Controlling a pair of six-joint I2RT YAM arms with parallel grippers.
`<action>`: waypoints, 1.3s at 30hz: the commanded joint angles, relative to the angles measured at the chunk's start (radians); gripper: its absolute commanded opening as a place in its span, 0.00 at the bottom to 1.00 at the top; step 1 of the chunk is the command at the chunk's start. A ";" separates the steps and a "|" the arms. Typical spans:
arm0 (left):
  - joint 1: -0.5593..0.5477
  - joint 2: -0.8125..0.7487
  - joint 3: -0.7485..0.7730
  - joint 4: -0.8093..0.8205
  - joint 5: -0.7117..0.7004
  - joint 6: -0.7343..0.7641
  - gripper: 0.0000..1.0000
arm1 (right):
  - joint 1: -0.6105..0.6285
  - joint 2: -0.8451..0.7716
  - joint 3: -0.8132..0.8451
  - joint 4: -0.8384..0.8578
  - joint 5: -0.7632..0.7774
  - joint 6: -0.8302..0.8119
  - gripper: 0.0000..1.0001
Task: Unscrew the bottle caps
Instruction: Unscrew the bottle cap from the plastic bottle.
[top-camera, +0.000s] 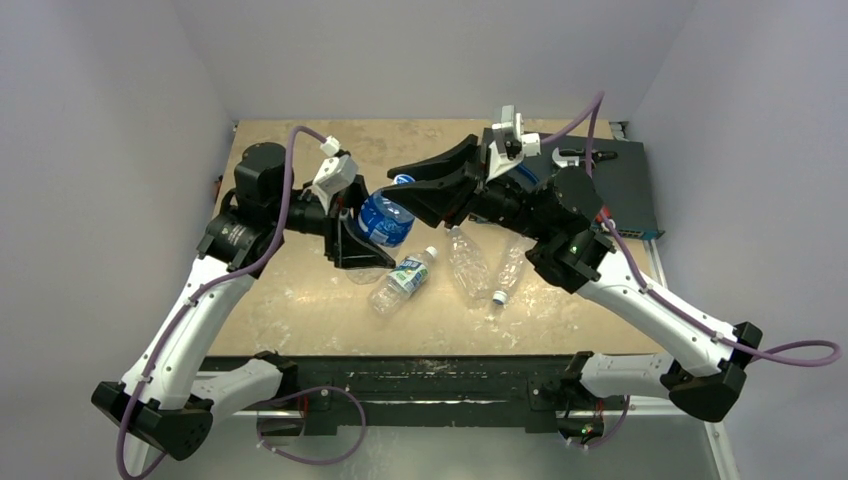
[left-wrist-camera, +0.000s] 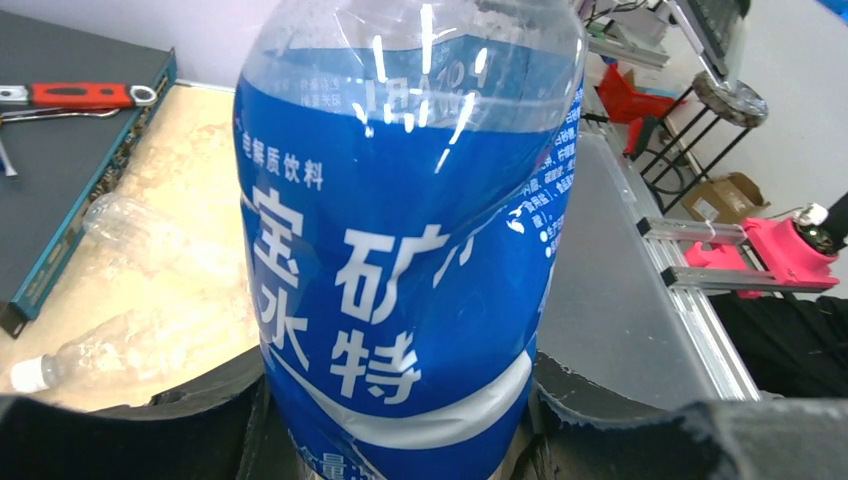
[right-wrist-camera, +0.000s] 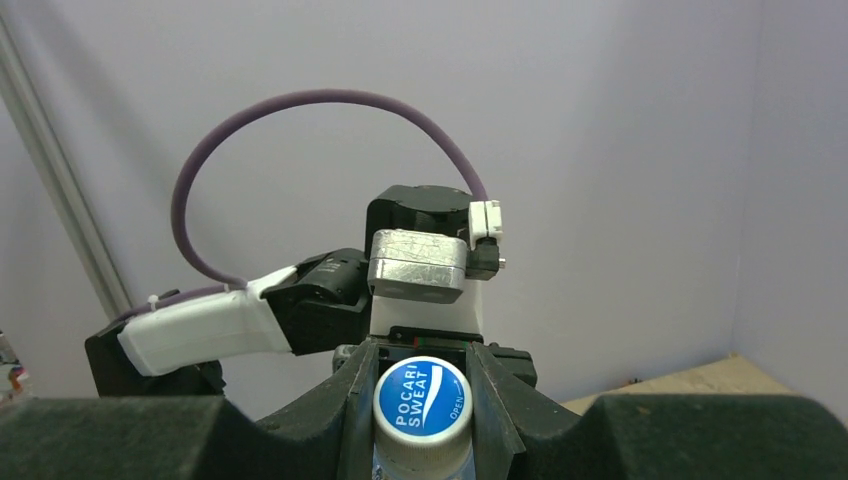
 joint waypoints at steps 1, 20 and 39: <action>0.005 -0.021 0.011 0.105 0.099 -0.074 0.29 | -0.002 -0.038 -0.015 0.023 -0.060 -0.056 0.00; 0.005 -0.037 -0.028 0.028 -0.706 0.241 0.34 | 0.110 0.143 0.304 -0.396 0.741 -0.020 0.76; 0.005 -0.066 -0.066 0.028 -0.713 0.245 0.33 | 0.112 0.210 0.318 -0.313 0.756 0.041 0.53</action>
